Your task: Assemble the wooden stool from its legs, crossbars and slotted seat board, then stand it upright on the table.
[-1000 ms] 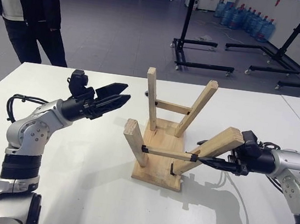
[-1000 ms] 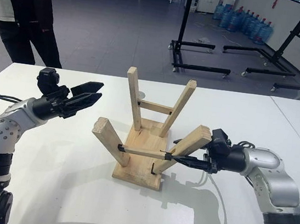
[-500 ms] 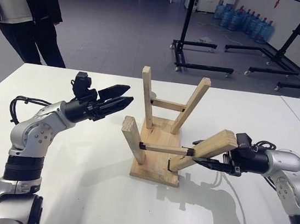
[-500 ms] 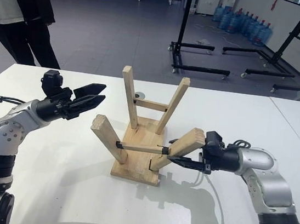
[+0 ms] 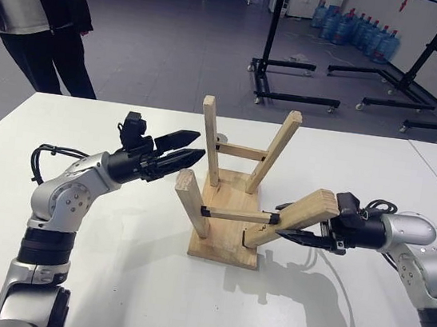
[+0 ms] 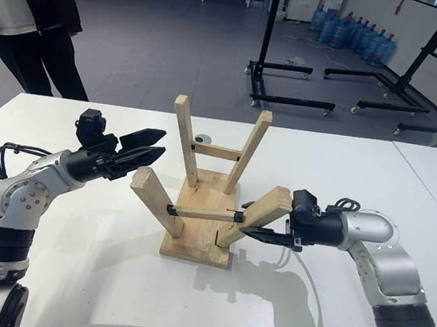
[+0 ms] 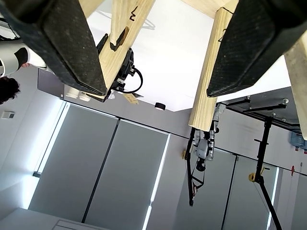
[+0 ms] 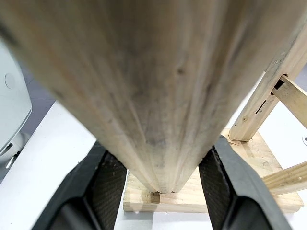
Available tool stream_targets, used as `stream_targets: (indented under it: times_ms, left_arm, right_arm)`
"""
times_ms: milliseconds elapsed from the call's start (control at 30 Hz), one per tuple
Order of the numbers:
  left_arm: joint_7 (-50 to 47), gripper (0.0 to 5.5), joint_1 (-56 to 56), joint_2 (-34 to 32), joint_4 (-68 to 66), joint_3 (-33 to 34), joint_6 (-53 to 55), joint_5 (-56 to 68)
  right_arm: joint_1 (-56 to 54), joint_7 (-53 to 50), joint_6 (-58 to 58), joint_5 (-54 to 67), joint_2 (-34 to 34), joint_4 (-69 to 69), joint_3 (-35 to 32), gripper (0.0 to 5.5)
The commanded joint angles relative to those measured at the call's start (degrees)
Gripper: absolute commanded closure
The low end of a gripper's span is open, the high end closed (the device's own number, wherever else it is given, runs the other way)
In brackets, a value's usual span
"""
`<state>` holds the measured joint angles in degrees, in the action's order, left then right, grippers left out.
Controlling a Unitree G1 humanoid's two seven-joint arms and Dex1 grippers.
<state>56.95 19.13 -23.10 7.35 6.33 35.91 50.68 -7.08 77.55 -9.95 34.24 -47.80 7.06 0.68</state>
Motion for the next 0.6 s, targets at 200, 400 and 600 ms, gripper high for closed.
stream_targets:
  times_ms: [200, 400, 600]
  left_arm:
    - [0.31, 1.69, -0.69, 2.12, -0.6, -3.64, -1.28, -2.98]
    - [0.2, 1.69, -1.48, 2.94, -0.49, -4.35, -2.01, -3.37]
    - [-0.26, 1.69, -2.55, 3.15, -0.47, -3.82, -2.52, -3.19]
  right_arm:
    - [-1.41, 0.23, -2.22, -5.0, -0.81, -3.85, 4.0, 3.45]
    - [-2.87, 0.85, -2.16, -4.83, -1.13, -4.08, 4.04, 3.45]
    - [-3.89, -1.83, -2.82, -5.13, 0.29, -3.32, 2.39, 2.45]
